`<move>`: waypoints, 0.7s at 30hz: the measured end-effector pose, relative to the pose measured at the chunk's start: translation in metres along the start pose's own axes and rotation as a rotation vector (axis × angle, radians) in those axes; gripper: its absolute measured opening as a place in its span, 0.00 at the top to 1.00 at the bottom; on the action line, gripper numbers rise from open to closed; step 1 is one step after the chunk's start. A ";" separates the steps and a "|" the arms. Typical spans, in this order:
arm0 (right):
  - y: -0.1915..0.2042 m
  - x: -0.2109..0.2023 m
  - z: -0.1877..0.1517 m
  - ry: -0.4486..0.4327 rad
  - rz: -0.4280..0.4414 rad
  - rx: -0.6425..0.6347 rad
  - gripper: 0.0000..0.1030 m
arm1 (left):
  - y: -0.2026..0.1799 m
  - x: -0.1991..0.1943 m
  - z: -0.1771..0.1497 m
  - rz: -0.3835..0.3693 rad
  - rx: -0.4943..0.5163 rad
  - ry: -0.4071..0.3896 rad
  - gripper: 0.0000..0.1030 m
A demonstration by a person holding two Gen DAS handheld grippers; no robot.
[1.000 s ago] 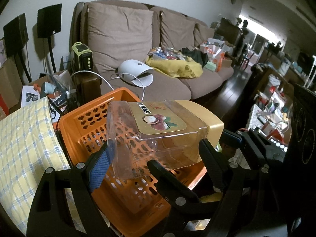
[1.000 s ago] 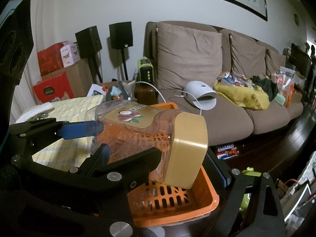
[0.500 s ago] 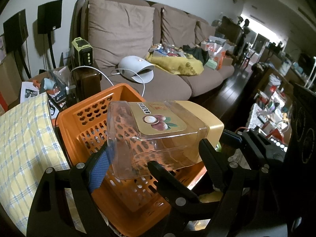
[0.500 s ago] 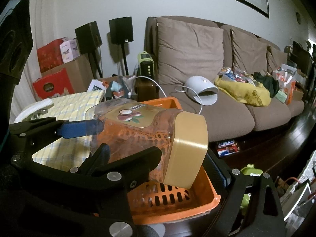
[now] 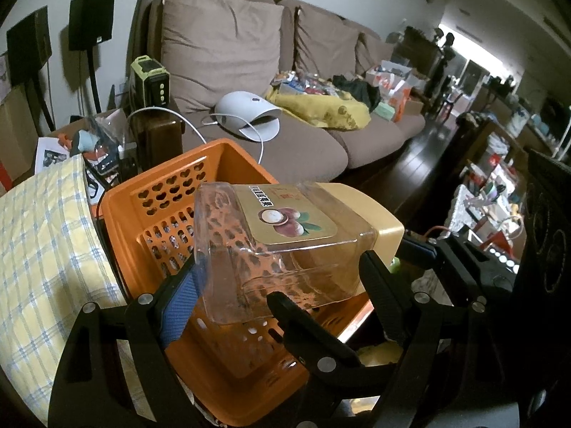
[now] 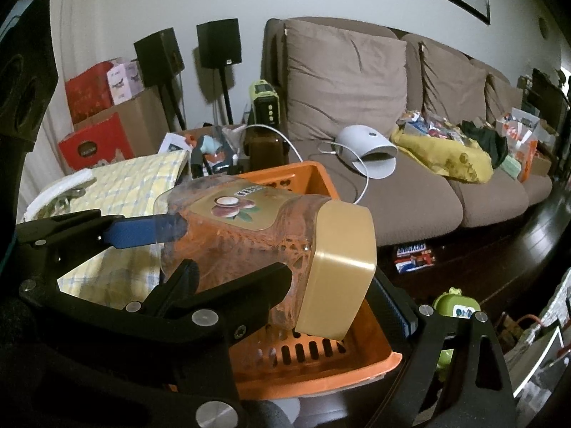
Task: Organize objects
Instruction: 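Move the held container with both grippers deeper over the orange basket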
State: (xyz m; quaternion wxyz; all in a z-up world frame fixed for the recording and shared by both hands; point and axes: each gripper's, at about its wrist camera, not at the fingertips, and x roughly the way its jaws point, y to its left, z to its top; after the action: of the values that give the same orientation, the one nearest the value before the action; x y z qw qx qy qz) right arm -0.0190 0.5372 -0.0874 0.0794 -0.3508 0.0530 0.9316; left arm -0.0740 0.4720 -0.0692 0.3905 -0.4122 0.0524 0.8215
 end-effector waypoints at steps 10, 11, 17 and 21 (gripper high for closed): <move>0.003 0.007 -0.004 0.033 0.003 -0.008 0.09 | 0.004 0.006 -0.003 0.003 -0.010 0.018 0.18; 0.003 0.009 -0.004 0.038 0.006 -0.007 0.09 | 0.004 0.007 -0.004 0.003 -0.011 0.021 0.18; 0.004 0.013 -0.006 0.057 0.008 -0.012 0.09 | 0.007 0.010 -0.005 -0.002 -0.024 0.031 0.18; 0.007 0.016 -0.007 0.071 0.007 -0.015 0.09 | 0.010 0.012 -0.006 -0.006 -0.034 0.041 0.18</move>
State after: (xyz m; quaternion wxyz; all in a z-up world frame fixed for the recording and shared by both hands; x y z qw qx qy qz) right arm -0.0274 0.5311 -0.1027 0.0716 -0.3842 0.0501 0.9191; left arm -0.0812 0.4698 -0.0845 0.3847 -0.4356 0.0453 0.8125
